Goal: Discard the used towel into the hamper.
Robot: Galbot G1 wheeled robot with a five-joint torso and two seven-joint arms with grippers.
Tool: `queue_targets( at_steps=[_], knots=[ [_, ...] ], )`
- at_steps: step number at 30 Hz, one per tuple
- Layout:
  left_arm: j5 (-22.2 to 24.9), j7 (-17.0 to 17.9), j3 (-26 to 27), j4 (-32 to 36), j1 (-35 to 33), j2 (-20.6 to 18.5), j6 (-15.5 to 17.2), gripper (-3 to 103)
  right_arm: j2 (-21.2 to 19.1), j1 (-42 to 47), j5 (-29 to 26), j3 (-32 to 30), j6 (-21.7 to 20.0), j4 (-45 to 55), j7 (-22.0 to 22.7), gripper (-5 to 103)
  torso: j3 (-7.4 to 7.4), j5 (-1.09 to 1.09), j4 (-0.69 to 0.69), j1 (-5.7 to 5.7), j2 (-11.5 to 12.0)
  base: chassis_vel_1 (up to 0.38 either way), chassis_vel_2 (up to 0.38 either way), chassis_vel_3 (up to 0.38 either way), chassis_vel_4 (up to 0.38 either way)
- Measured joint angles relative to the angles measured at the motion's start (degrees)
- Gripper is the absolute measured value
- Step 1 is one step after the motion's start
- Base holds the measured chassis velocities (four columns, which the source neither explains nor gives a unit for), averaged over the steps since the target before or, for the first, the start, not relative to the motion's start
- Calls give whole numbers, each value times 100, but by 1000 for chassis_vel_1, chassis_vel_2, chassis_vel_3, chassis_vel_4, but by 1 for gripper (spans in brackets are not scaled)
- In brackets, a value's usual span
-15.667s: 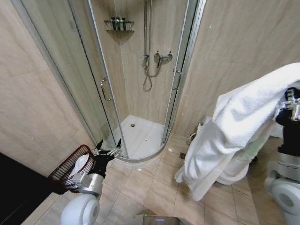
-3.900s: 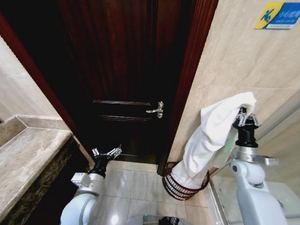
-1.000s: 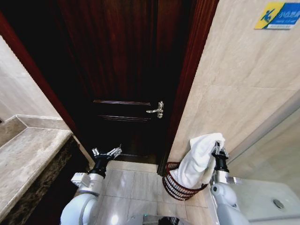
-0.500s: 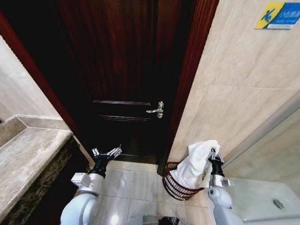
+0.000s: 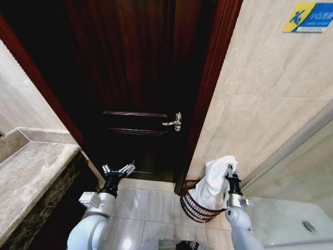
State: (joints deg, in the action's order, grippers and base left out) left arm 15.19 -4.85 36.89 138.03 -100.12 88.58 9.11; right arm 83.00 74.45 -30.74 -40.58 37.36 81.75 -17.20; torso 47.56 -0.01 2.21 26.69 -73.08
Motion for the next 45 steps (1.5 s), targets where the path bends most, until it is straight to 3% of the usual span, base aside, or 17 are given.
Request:
queue_targets(
  at_steps=[7, 29, 45],
  knots=[
    [0, 0, 0, 0, 0, 0, 0, 100, 139, 31, 95, 154, -11, 100, 6, 7, 0, 0, 0, 0, 0, 0, 0, 0, 0],
    [0, 0, 0, 0, 0, 0, 0, 100, -131, -364, 24, -111, 461, -1641, -129, 7, 0, 1, 0, 0, -2, 0, 0, 0, 0],
    [0, 0, 0, 0, 0, 0, 0, 100, -92, -631, 179, -129, 634, -2567, -200, 7, 0, 0, 0, 0, -1, 0, 0, 0, 0]
  ],
)
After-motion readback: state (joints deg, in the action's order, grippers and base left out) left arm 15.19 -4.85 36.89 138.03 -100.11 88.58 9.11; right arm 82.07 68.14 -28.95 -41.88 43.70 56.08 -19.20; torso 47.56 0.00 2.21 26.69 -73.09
